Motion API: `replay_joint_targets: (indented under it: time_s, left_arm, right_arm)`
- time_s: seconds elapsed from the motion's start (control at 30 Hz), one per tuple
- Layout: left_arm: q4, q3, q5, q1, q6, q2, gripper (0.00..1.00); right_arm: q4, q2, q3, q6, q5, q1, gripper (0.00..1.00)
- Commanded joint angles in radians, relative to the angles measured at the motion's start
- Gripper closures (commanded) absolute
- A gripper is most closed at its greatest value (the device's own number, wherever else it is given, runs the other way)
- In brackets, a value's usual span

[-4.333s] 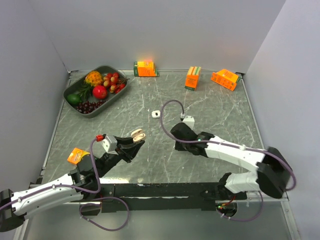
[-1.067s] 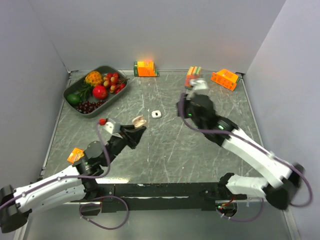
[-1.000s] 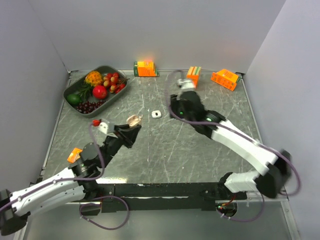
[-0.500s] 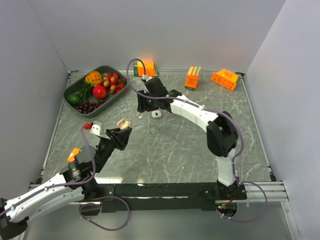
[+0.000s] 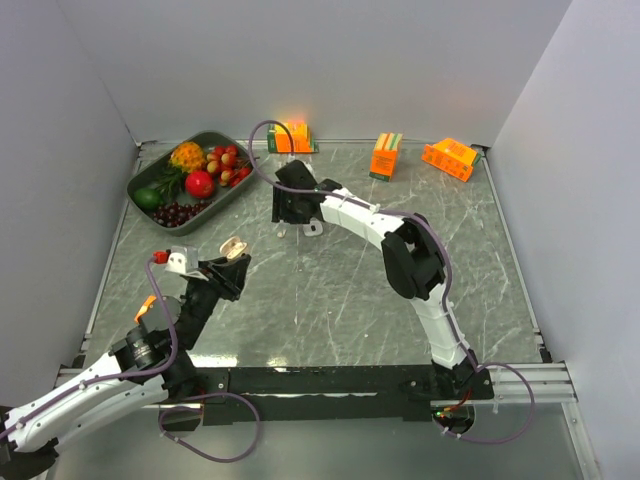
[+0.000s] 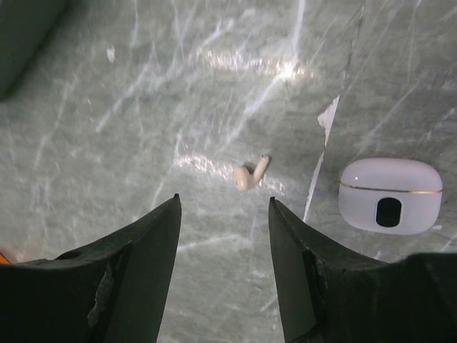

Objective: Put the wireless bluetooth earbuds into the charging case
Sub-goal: Pick up the earbud from the center of the board.

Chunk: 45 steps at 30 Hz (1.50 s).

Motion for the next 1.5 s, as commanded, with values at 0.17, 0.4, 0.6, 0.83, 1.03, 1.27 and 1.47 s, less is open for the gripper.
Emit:
replay_joint_targets:
  time_s: [0.17, 0.4, 0.6, 0.83, 1.03, 1.27, 1.47]
  left_arm:
    - [0.003, 0.038, -0.035, 0.002, -0.010, -0.013, 0.99]
    - [0.000, 0.037, -0.024, 0.002, -0.021, -0.015, 0.99]
    - [0.000, 0.038, -0.029, 0.002, -0.017, -0.028, 0.99]
    - [-0.010, 0.041, -0.027, 0.000, -0.024, -0.038, 0.99]
    - [-0.006, 0.041, -0.033, 0.000, -0.023, -0.033, 0.99]
    - [-0.013, 0.046, -0.036, 0.000, -0.021, -0.031, 0.99]
    - [-0.004, 0.043, -0.027, 0.000, -0.021, -0.028, 0.99]
  right_arm:
    - [-0.035, 0.081, 0.095, 0.150, 0.073, 0.020, 0.45]
    - [-0.070, 0.140, 0.146, 0.164, 0.084, 0.041, 0.44]
    - [-0.108, 0.170, 0.166, 0.165, 0.106, 0.044, 0.44]
    - [-0.136, 0.191, 0.173, 0.136, 0.117, 0.043, 0.49]
    - [-0.180, 0.242, 0.236, 0.124, 0.125, 0.040, 0.53]
    - [-0.222, 0.274, 0.285, 0.119, 0.105, 0.032, 0.71]
    - [-0.159, 0.150, 0.100, 0.081, 0.137, 0.032, 0.91]
